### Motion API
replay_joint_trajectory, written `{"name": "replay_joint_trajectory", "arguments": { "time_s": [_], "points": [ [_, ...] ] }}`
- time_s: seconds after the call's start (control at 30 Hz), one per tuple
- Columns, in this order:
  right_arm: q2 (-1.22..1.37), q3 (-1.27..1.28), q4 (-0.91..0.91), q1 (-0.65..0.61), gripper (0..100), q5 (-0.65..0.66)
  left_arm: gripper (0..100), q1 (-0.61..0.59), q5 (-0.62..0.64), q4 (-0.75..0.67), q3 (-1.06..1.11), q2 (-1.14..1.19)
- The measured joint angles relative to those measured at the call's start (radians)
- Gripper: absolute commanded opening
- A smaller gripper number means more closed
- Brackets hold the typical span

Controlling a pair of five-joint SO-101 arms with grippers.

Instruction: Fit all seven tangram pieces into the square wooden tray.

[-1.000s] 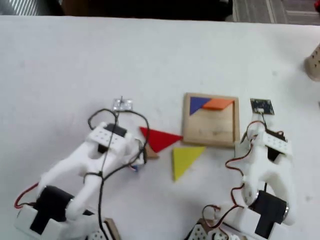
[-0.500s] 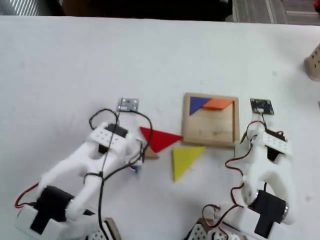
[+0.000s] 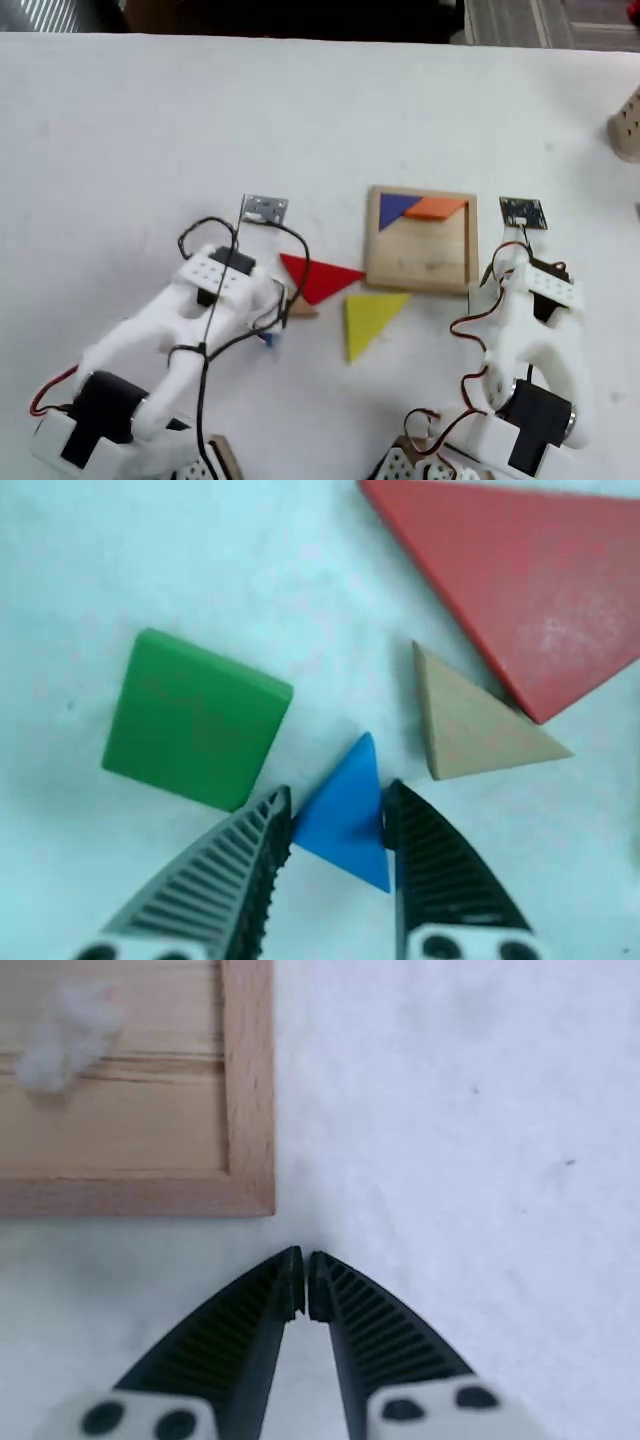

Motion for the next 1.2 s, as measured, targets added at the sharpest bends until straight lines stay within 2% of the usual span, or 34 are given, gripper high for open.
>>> {"name": "replay_joint_trajectory", "arguments": {
  "time_s": [0.17,0.33,0.8,0.97,1.13,1.2],
  "points": [
    [0.0,0.0,0.0,0.0,1.7,0.0,14,-0.002,-0.089,0.0,0.0,-0.014],
    [0.0,0.0,0.0,0.0,1.7,0.0,15,-0.028,-0.173,0.0,0.008,-0.121],
    [0.0,0.0,0.0,0.0,1.7,0.0,15,-0.041,-0.183,-0.043,0.092,-0.315],
    [0.0,0.0,0.0,0.0,1.7,0.0,15,0.04,-0.183,-0.043,0.06,-0.33],
    [0.0,0.0,0.0,0.02,1.7,0.0,15,0.124,-0.178,-0.043,-0.115,-0.245],
    [0.0,0.0,0.0,0.035,1.7,0.0,15,0.157,-0.138,-0.043,-0.213,-0.16]
  ]
}}
